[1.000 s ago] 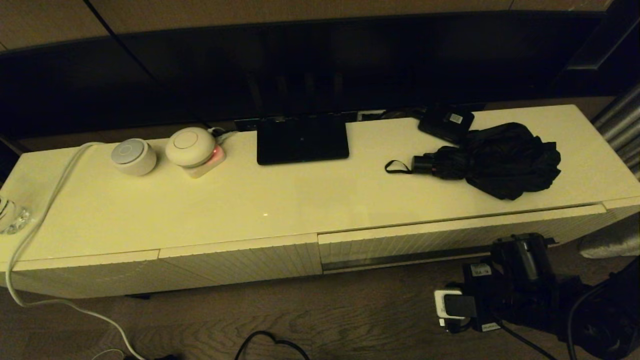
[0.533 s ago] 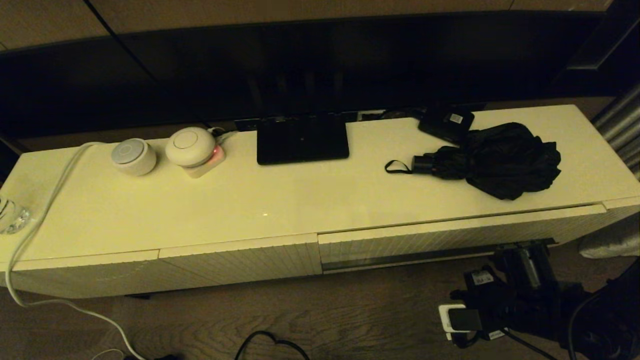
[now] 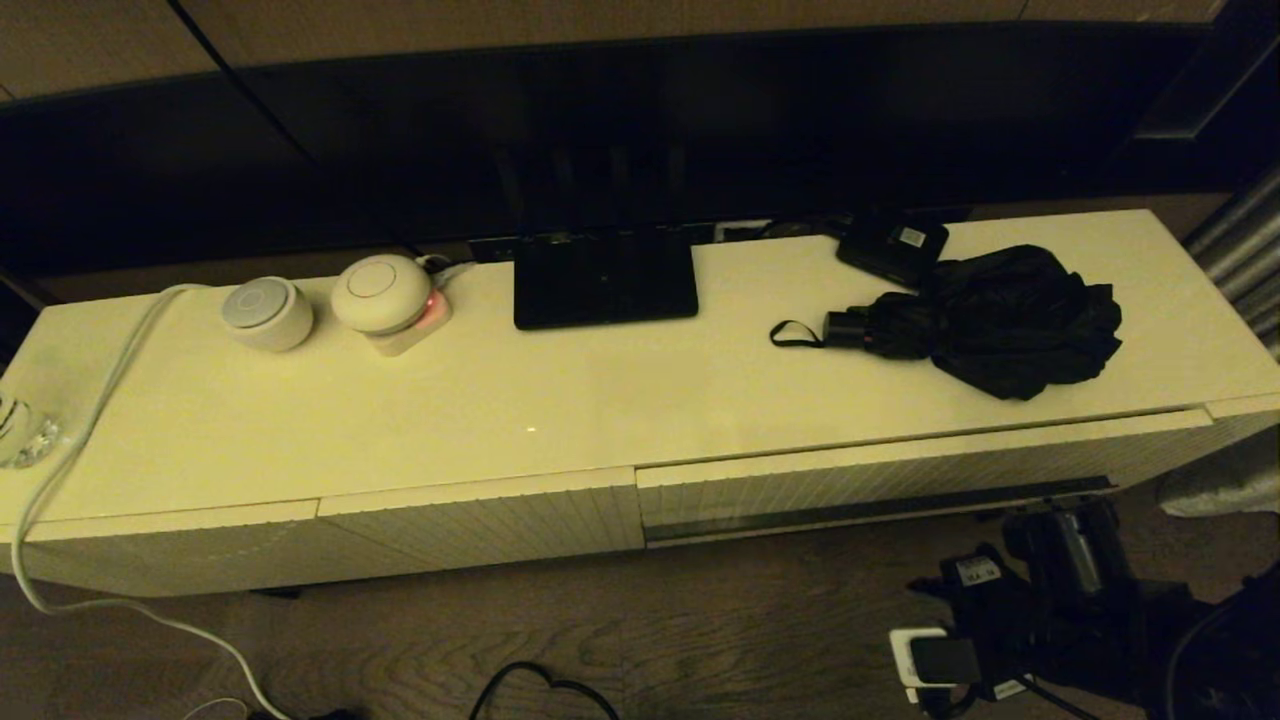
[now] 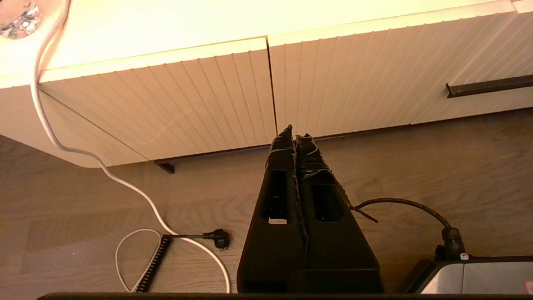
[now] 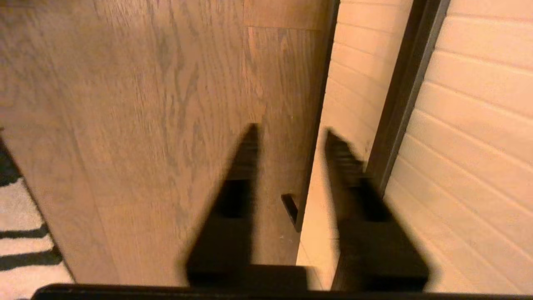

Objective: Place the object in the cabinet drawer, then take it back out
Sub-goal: Open the drawer

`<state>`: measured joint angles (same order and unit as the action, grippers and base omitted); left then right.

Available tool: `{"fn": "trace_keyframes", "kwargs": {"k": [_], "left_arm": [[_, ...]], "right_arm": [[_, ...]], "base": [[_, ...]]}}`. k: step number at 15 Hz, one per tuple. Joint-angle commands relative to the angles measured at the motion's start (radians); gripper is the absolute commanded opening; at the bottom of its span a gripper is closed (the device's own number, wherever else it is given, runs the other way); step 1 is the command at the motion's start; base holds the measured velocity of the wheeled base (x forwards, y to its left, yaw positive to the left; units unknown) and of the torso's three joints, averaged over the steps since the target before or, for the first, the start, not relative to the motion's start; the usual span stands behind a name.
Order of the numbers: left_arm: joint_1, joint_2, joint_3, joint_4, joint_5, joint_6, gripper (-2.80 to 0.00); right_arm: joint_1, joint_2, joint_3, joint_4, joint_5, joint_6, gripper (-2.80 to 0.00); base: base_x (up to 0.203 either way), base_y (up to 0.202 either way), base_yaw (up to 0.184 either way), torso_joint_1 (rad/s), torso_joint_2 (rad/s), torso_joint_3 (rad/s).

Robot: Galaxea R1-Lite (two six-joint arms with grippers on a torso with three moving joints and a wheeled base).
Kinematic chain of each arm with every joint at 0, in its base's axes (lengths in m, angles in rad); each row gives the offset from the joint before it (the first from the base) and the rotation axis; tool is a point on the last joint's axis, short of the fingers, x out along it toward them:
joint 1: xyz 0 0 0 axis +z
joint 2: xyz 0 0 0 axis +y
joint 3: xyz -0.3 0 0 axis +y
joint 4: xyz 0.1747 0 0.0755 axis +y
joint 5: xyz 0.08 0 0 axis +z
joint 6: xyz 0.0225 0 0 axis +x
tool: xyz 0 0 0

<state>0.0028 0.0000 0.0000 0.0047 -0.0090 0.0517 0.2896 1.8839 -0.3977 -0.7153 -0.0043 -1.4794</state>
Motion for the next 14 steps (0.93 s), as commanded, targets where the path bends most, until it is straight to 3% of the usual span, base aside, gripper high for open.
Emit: {"fn": "trace_keyframes", "kwargs": {"k": [1, 14], "left_arm": [[0.000, 0.000, 0.003, 0.000, 0.000, 0.000, -2.80], [0.000, 0.000, 0.003, 0.000, 0.000, 0.000, -2.80]], "right_arm": [[0.000, -0.039, 0.005, -0.004, 0.001, -0.008, 0.00], [-0.024, 0.133, -0.128, 0.000, 0.001, 0.002, 0.00]], "base": [[0.000, 0.000, 0.000, 0.000, 0.00, 0.000], [0.000, 0.000, 0.000, 0.000, 0.00, 0.000]]}}
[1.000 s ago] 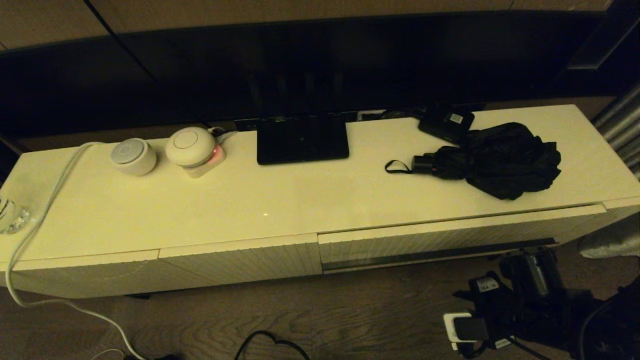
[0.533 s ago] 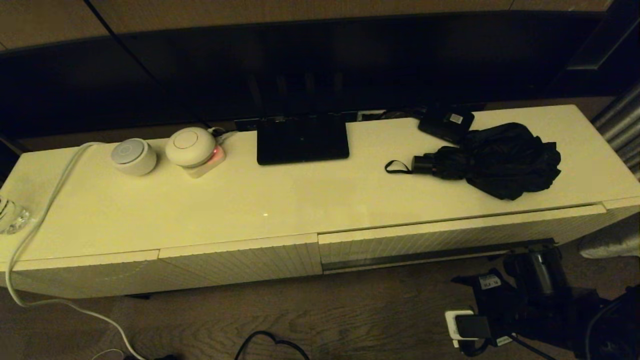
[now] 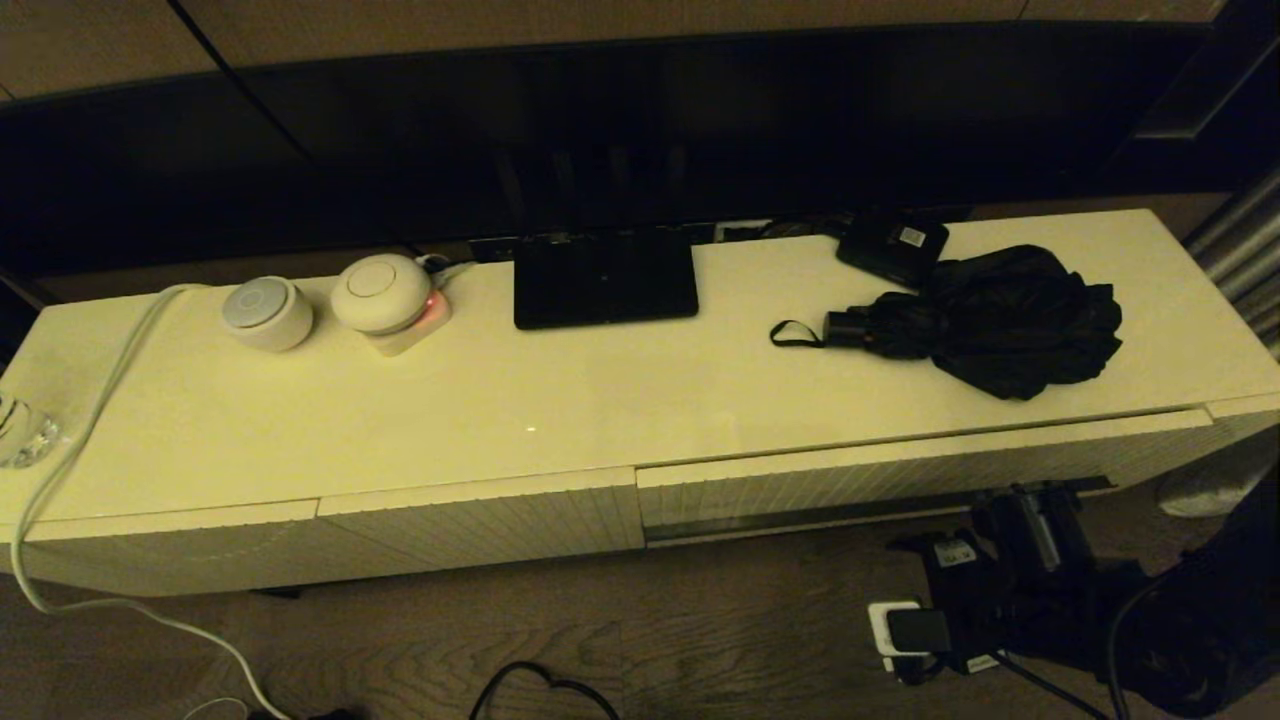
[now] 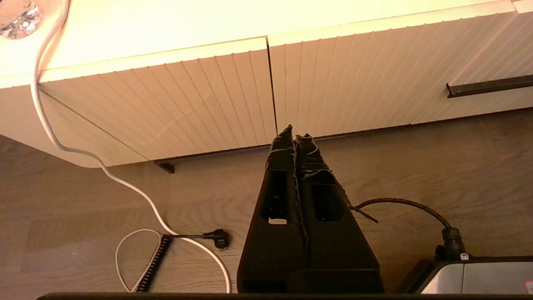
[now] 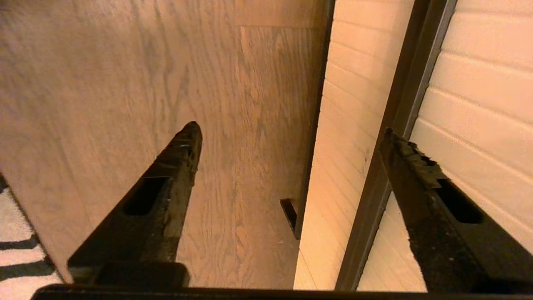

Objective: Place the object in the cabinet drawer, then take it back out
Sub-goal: Open the drawer

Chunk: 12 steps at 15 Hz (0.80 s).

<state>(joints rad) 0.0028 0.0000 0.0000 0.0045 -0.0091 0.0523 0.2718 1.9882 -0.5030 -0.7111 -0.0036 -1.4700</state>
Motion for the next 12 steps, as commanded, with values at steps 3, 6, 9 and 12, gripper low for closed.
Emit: {"fn": "trace_keyframes", "kwargs": {"k": [3, 6, 9, 12], "left_arm": [[0.000, 0.000, 0.003, 0.000, 0.000, 0.001, -2.80], [0.000, 0.000, 0.003, 0.000, 0.000, 0.000, -2.80], [0.000, 0.000, 0.003, 0.000, 0.000, 0.000, -2.80], [0.000, 0.000, 0.003, 0.000, 0.000, 0.000, -2.80]], "right_arm": [[-0.012, 0.060, -0.068, -0.005, 0.001, -0.007, 0.00], [-0.017, 0.093, -0.105, -0.008, 0.001, -0.004, 0.00], [-0.018, 0.124, -0.160, -0.015, 0.001, 0.013, 0.00], [-0.020, 0.146, -0.197, -0.013, 0.001, 0.016, 0.00]], "base": [[0.000, 0.000, 0.000, 0.000, 0.00, 0.000], [0.000, 0.000, 0.000, 0.000, 0.00, 0.000], [0.000, 0.000, 0.000, 0.000, 0.00, 0.000], [0.000, 0.000, 0.000, 0.000, 0.00, 0.000]]}}
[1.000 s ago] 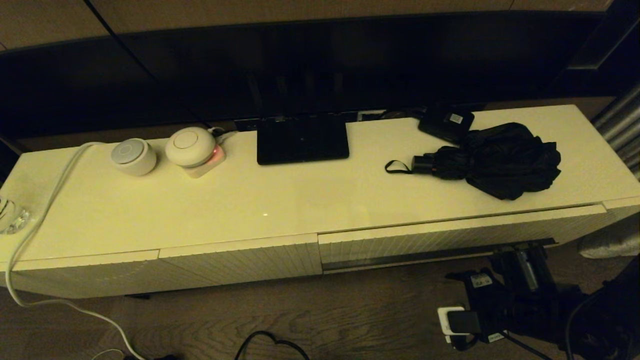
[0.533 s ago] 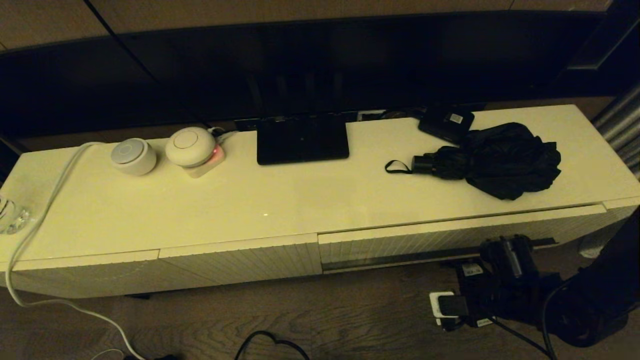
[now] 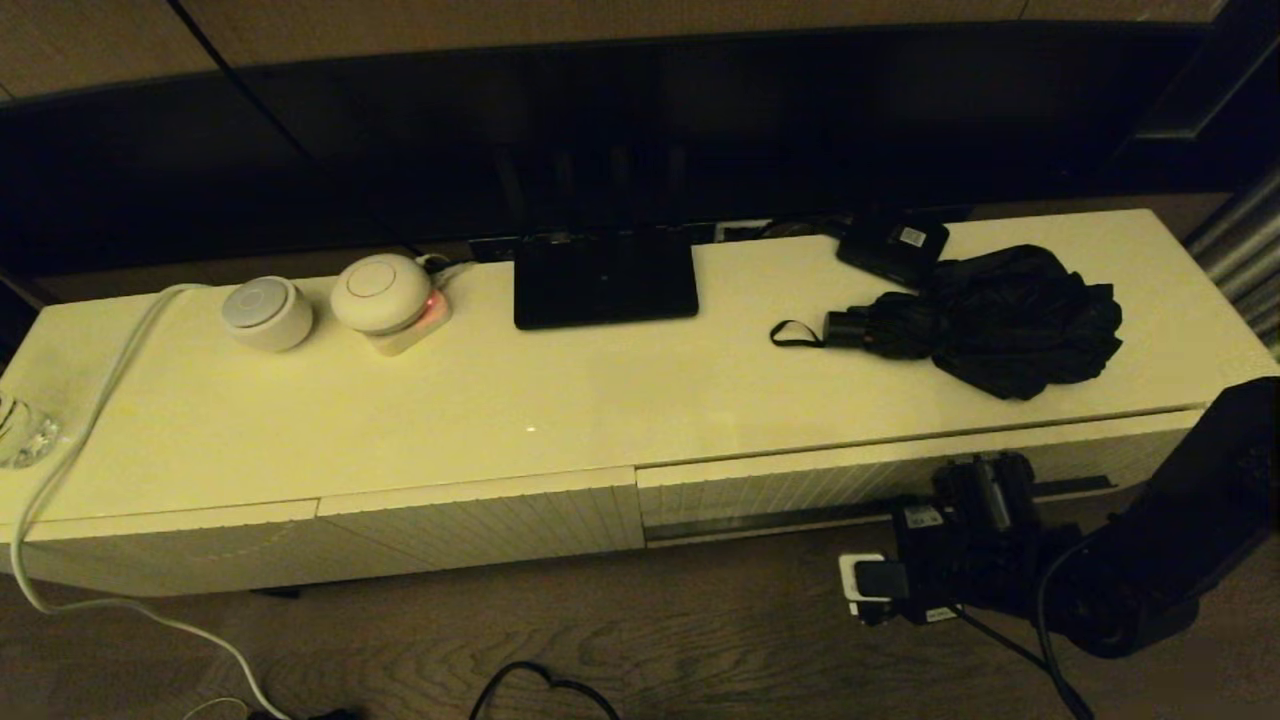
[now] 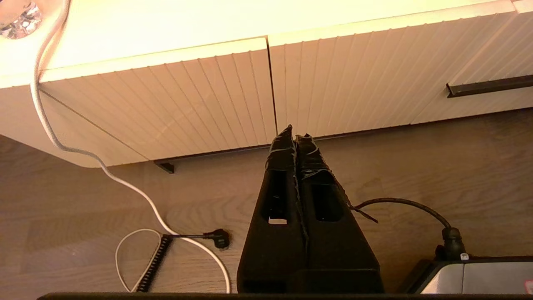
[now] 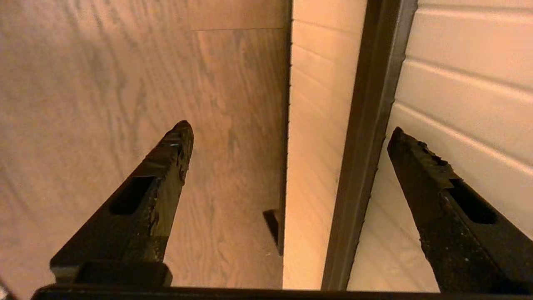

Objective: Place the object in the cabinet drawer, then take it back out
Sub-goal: Open the drawer

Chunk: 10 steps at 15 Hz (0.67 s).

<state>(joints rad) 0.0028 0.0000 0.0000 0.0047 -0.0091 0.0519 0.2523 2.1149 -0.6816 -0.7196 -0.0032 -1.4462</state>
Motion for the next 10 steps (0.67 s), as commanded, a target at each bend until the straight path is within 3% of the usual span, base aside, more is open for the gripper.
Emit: {"fn": "trace_keyframes", "kwargs": {"k": [1, 10], "left_arm": [[0.000, 0.000, 0.003, 0.000, 0.000, 0.000, -2.80], [0.000, 0.000, 0.003, 0.000, 0.000, 0.000, -2.80]], "right_arm": [[-0.004, 0.021, -0.027, -0.003, 0.000, -0.008, 0.00], [-0.004, 0.057, -0.037, -0.001, 0.000, 0.004, 0.00]], "base": [[0.000, 0.000, 0.000, 0.000, 0.00, 0.000], [0.000, 0.000, 0.000, 0.000, 0.00, 0.000]]}}
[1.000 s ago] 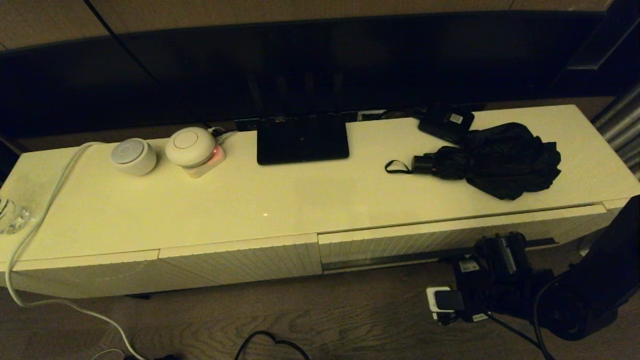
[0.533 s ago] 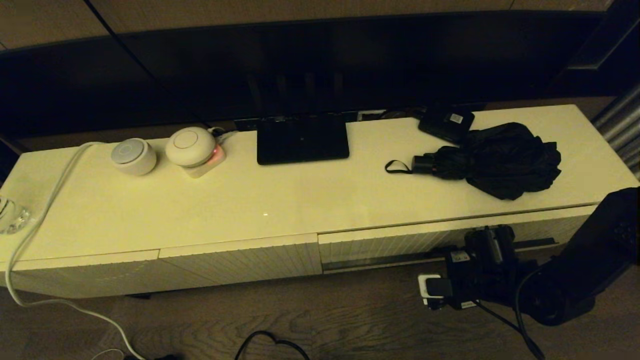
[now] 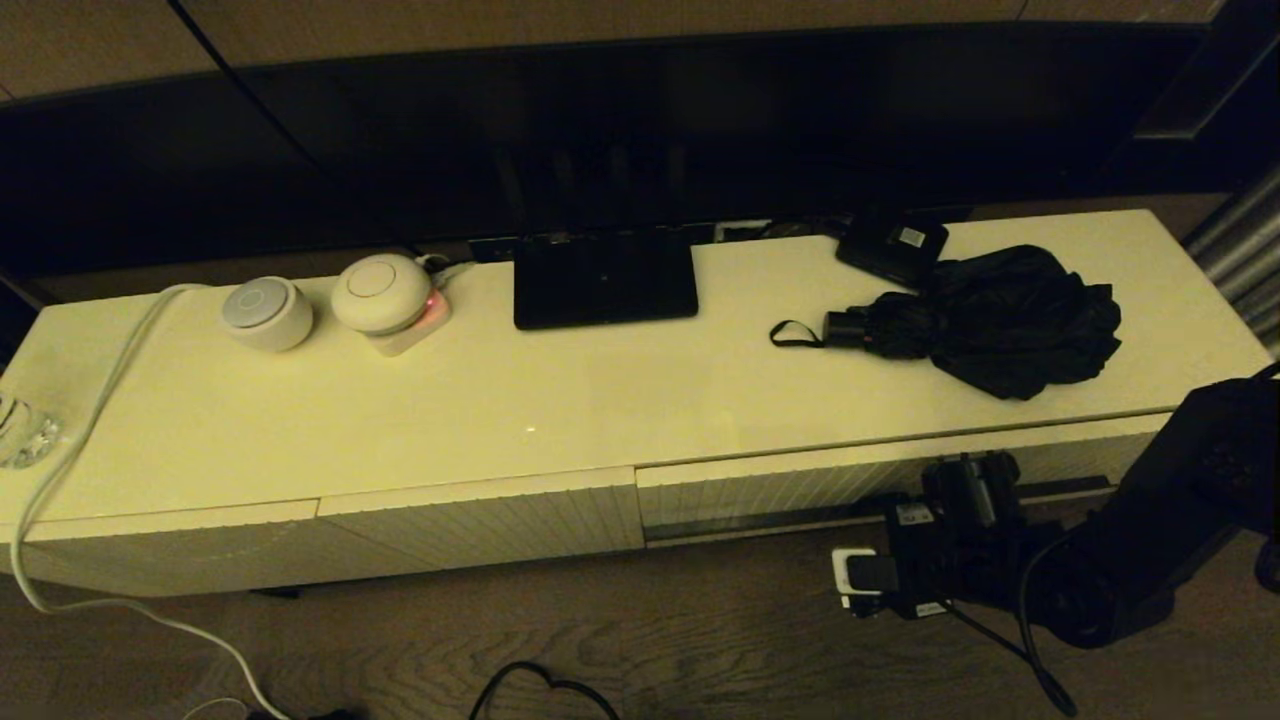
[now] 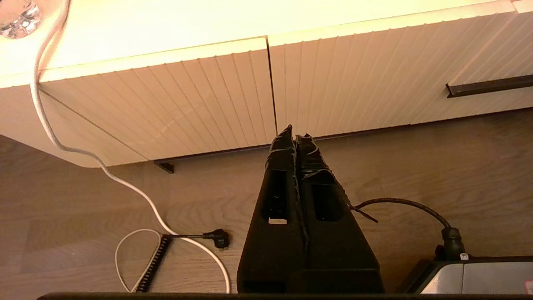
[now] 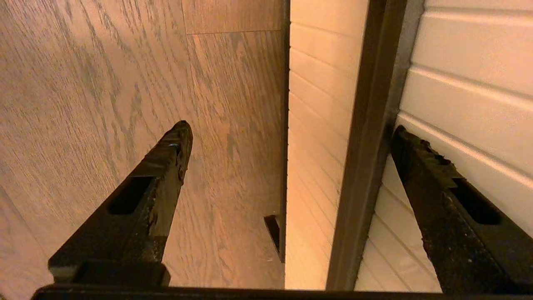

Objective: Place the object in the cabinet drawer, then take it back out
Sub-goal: Open the drawer

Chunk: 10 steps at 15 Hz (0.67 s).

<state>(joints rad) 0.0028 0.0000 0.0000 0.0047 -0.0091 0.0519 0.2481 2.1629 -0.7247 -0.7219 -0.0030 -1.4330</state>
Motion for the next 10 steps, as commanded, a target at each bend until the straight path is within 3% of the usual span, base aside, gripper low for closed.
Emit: {"fn": "trace_keyframes", "kwargs": {"k": [1, 10], "left_arm": [[0.000, 0.000, 0.003, 0.000, 0.000, 0.000, -2.80], [0.000, 0.000, 0.003, 0.000, 0.000, 0.000, -2.80]], "right_arm": [[0.002, 0.011, 0.008, 0.001, 0.000, -0.009, 0.00], [0.027, -0.015, 0.124, 0.003, 0.001, -0.008, 0.00]], "base": [[0.000, 0.000, 0.000, 0.000, 0.00, 0.000], [0.000, 0.000, 0.000, 0.000, 0.00, 0.000]]}}
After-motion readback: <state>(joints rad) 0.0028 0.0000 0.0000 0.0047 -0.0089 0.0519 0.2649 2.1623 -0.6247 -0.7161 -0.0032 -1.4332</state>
